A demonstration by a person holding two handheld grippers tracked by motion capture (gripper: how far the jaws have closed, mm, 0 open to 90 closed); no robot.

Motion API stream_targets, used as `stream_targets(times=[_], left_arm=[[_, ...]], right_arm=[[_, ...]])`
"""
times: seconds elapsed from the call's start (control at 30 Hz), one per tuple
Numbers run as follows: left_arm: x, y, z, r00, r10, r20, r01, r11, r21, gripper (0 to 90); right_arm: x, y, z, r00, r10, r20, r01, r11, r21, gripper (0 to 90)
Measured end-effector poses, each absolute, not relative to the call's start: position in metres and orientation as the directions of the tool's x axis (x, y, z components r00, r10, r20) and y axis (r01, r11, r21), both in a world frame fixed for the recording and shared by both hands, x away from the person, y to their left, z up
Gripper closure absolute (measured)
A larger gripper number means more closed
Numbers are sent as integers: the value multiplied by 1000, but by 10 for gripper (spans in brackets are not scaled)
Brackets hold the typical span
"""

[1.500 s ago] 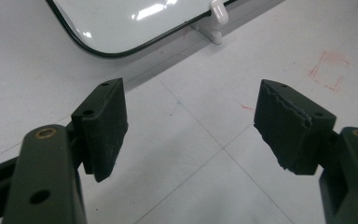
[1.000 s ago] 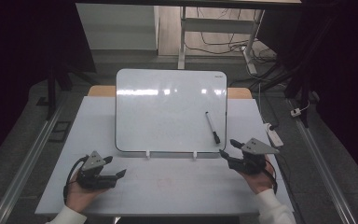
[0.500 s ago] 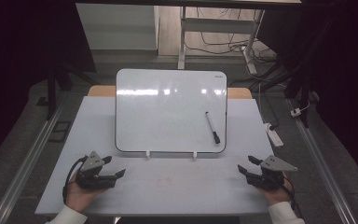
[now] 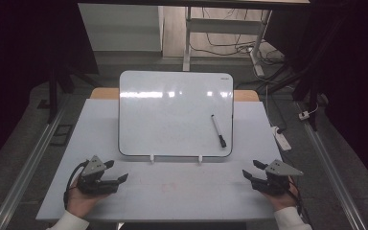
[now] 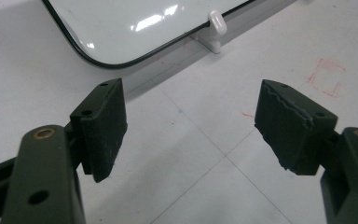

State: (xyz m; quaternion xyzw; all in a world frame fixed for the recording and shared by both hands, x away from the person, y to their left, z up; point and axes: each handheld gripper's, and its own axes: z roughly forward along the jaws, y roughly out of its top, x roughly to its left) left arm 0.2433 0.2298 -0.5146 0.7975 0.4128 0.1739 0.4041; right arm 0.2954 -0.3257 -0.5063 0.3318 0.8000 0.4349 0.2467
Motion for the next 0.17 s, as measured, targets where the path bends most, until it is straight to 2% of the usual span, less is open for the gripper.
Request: stream_targets(times=[0.17], left_arm=[[243, 230, -515, 599, 799, -56, 519, -334, 787, 257]], right_arm=[[295, -325, -507, -657, 746, -110, 315, 404, 859, 406]])
